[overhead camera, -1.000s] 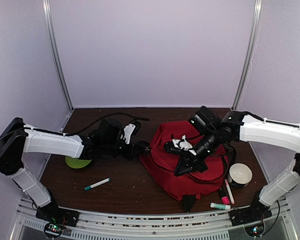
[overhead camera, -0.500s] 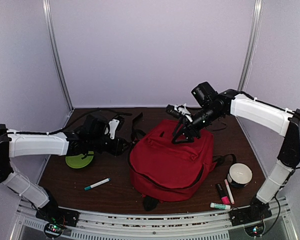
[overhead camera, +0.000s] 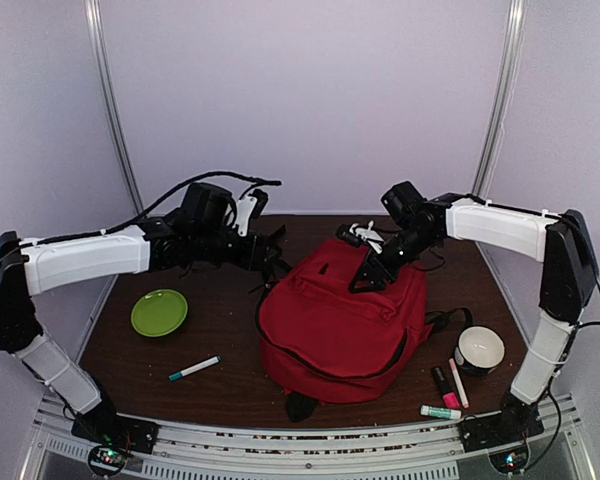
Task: Pack the student bag
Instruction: Pick up the pen at the corner of the board.
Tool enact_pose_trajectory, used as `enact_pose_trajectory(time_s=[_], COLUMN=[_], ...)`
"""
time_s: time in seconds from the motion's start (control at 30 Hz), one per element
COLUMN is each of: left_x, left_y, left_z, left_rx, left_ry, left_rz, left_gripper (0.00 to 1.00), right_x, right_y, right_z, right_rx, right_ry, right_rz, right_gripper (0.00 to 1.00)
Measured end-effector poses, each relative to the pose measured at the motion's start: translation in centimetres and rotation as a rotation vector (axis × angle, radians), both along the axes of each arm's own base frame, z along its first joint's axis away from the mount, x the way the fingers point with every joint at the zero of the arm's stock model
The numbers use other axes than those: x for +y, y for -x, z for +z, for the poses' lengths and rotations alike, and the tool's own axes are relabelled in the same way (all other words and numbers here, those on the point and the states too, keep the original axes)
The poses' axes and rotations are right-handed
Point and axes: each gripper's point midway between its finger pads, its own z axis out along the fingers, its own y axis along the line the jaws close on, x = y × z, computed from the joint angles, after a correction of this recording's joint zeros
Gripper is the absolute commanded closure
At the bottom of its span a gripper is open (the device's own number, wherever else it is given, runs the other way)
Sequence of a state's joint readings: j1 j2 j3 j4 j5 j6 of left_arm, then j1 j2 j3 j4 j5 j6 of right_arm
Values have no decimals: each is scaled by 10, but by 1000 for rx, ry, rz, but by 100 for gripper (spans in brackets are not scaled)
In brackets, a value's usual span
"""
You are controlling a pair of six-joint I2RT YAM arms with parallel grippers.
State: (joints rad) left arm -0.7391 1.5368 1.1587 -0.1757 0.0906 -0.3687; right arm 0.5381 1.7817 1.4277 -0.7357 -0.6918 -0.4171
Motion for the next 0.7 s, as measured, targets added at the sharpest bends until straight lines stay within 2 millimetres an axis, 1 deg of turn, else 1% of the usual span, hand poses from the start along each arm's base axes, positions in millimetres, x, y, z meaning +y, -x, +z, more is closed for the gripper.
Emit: enact_pose_trajectory(time_s=[0.1, 0.2, 0.3, 0.33, 0.4, 0.43, 0.57, 0.6, 0.63, 0.7], left_x=[-21, -42, -58, -63, -72, -77, -91, -92, -90, -83], left_y=[-18, -36, -43, -42, -35, -31, -15, -13, -11, -8], left_z=[-4, -12, -22, -26, -32, -35, -44, -47, -51, -60], left_rx=[26, 59, 100, 117, 154, 176, 250, 261, 273, 284], left_ry=[7, 18, 37, 48, 74, 91, 142, 144, 140, 119], left_rz=[-23, -49, -88, -109, -160, -191, -290, -298, -297, -273], left_gripper=[50, 51, 53, 54, 55, 55, 58, 57, 56, 54], right_x=[8, 20, 29, 31, 32, 33, 33, 33, 33, 32], right_y=[14, 40, 67, 72, 76, 76, 74, 73, 73, 72], right_z=[-4, -14, -31, -34, -36, -37, -44, -45, -46, -47], right_rx=[17, 21, -4, -26, -77, -97, -136, -142, -147, -163], right_ry=[-1, 13, 56, 70, 96, 109, 148, 154, 159, 167], right_rz=[61, 157, 248, 268, 288, 291, 279, 273, 264, 236], right_gripper=[53, 54, 53, 53, 51, 47, 40, 36, 33, 31])
